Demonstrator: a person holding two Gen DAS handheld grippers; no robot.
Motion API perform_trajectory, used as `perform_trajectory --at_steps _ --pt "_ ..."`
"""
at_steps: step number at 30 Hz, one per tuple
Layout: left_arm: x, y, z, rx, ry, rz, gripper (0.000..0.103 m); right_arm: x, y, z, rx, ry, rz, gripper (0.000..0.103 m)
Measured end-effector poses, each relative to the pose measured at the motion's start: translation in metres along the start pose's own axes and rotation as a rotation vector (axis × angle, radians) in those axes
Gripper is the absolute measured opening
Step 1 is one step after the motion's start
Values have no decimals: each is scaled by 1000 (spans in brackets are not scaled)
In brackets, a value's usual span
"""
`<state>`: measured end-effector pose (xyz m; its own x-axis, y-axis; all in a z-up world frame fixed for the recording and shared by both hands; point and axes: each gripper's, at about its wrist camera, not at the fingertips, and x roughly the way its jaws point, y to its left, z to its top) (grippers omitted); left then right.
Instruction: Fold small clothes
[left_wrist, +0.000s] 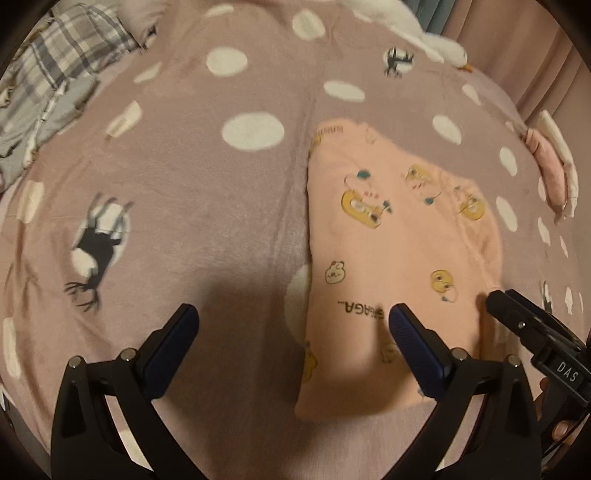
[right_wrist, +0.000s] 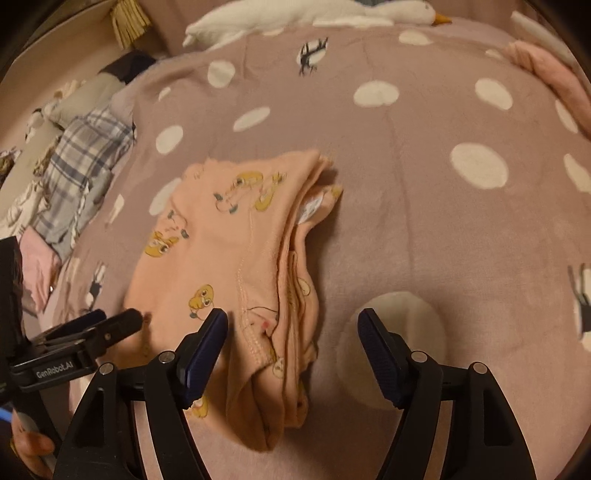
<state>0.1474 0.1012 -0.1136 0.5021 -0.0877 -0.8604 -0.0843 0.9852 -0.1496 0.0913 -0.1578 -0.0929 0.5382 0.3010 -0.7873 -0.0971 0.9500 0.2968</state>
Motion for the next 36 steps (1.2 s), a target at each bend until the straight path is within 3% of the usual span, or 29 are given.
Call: perform_trajectory --at_steps 4,10,15,18,20,23,25,32,36 --pt "-34 0 -7 -13 -69 -16 103 -27 4 -4 -10 -52 21 73" --pt "-77 -10 -20 23 -100 -13 103 -69 26 -17 -77 -124 37 74" --pt "-106 -16 -34 51 -101 13 103 -96 45 -27 -101 -170 58 93" --pt "-117 -20 -41 62 -104 -14 103 -110 56 -33 -138 -198 60 102" --pt "-121 -20 -45 63 -108 -29 103 -114 60 -37 -158 -217 43 102" --pt "-116 -25 -51 97 -103 40 103 -112 63 -43 -173 -215 -2 102" --pt "-116 -25 -54 103 -95 47 103 -109 62 -48 -149 -192 -26 102" --pt "-129 -21 -58 109 -154 69 103 -128 70 -56 -168 -238 -48 102" --pt "-127 -22 -59 122 -155 91 103 -119 70 -56 -161 -213 -58 102"
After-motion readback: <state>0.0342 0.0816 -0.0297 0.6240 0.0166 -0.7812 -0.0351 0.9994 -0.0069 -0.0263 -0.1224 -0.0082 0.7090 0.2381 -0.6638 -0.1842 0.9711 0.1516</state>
